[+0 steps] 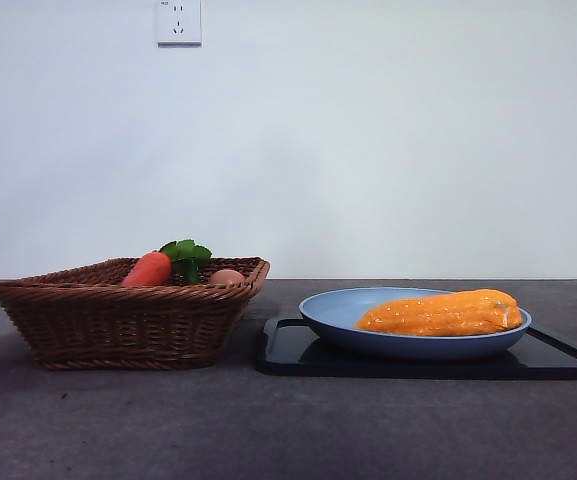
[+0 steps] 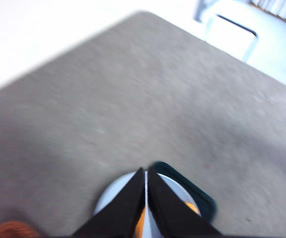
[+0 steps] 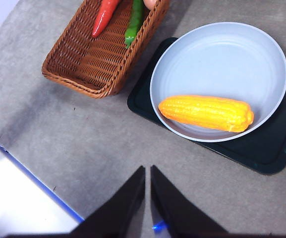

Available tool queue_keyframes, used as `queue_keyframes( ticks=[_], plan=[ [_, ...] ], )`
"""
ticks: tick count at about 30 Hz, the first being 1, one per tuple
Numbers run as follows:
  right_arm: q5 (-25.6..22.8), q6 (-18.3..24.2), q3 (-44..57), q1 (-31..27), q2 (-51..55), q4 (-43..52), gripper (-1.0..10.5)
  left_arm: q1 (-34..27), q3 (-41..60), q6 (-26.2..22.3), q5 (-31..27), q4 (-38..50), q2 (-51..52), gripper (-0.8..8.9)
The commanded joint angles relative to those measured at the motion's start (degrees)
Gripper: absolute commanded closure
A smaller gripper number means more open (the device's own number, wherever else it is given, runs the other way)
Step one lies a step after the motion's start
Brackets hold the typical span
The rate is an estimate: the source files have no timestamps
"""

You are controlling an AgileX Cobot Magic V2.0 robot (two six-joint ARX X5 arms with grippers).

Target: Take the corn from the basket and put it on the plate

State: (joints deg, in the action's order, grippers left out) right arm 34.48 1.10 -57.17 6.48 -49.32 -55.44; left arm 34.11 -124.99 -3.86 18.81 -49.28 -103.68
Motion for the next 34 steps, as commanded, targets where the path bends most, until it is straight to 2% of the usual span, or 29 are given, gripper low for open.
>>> queue_keyframes(
  ticks=[1,8,14,23,34],
  plan=[
    [0.0,0.5,-1.0,0.2,-0.4,0.4,9.4,-2.4,-1.9,-2.0,0.2,-0.1,4.2,8.06],
    [0.0,0.5,-1.0,0.2,-0.4,0.4,9.4,-13.3,-0.7,-2.2,0.2,-4.4,14.3,8.06],
    [0.0,0.5,-1.0,0.2,-0.4,0.4,9.4,-23.6,10.9,-2.8,0.2,-3.2,26.9,8.06],
    [0.0,0.5,-1.0,0.1,-0.4,0.4,9.4,-36.3,47.1,-2.6,0.2,18.8,51.6,8.06],
    [0.0,0.5,-1.0,0.1,-0.4,0.4,9.4,-39.6,86.0,1.9,0.2,42.0,74.3,8.06]
  ],
)
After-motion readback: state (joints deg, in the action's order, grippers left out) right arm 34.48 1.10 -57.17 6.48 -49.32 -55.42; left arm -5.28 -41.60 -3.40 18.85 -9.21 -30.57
